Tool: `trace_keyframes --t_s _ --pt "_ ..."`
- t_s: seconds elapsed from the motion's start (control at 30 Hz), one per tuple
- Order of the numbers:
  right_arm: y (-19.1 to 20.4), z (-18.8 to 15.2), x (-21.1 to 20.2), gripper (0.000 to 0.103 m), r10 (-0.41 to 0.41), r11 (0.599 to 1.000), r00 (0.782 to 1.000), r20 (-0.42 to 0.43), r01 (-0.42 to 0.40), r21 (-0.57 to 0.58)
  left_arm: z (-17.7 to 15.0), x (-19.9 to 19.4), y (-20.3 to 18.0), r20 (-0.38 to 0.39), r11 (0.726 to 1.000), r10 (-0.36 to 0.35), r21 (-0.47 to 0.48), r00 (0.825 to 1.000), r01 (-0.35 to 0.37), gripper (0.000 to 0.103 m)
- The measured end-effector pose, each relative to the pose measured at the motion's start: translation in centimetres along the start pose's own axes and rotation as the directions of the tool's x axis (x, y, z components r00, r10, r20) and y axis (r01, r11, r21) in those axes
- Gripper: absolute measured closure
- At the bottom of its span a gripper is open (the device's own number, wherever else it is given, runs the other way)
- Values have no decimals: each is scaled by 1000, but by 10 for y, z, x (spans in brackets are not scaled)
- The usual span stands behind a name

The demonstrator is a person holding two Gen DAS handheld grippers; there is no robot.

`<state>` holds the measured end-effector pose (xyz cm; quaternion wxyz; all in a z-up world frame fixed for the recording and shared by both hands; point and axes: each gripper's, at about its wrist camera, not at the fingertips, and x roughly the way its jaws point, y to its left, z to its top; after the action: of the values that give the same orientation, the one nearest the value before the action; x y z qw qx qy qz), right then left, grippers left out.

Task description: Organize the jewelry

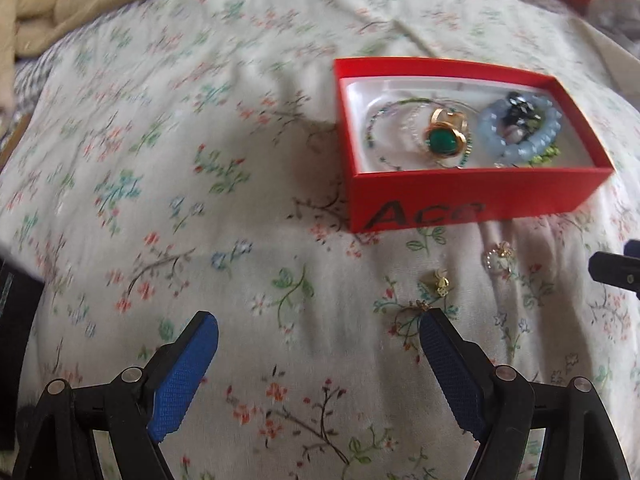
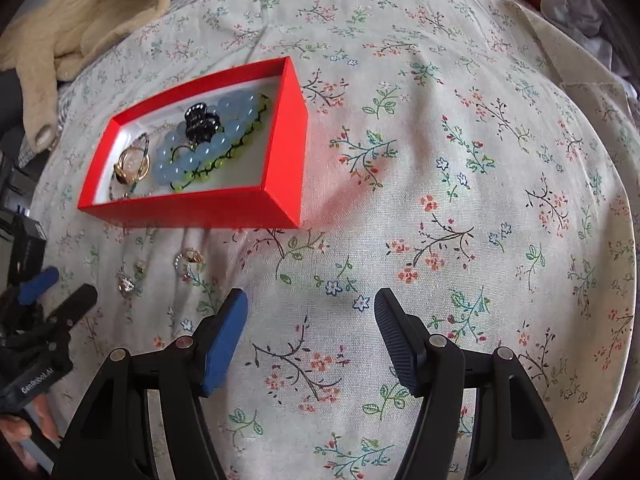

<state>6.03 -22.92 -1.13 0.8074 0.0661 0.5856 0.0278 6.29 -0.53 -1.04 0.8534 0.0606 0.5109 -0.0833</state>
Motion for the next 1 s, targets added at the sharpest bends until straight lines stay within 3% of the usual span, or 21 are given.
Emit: trace_keyframes --t_s 0.1,0.37,0.43,0.5,0.73,0.9,1.0 --pt "8 -9 -1 34 2 996 1000 22 0 -90 -8 2 4 39 999 -37 30 999 35 17" --pt "19 -29 6 34 -14 966 996 92 37 -255 -26 10 -1 54 983 -158 105 986 152 20" --pt "17 -31 6 34 1 965 992 126 33 -262 -28 13 -5 41 976 -187 118 981 181 27" --pt "15 -31 5 34 11 966 987 159 30 -257 -27 14 -9 39 969 -209 140 977 201 41" --pt "17 -29 2 34 58 965 976 209 -1 -263 -20 21 -22 39 952 -251 193 967 239 58" --pt "26 -26 7 34 58 955 976 209 7 -297 -14 24 -25 28 948 -264 193 964 254 79" --pt "30 -26 10 34 54 950 977 208 13 -311 -11 25 -27 12 949 -259 192 966 252 85"
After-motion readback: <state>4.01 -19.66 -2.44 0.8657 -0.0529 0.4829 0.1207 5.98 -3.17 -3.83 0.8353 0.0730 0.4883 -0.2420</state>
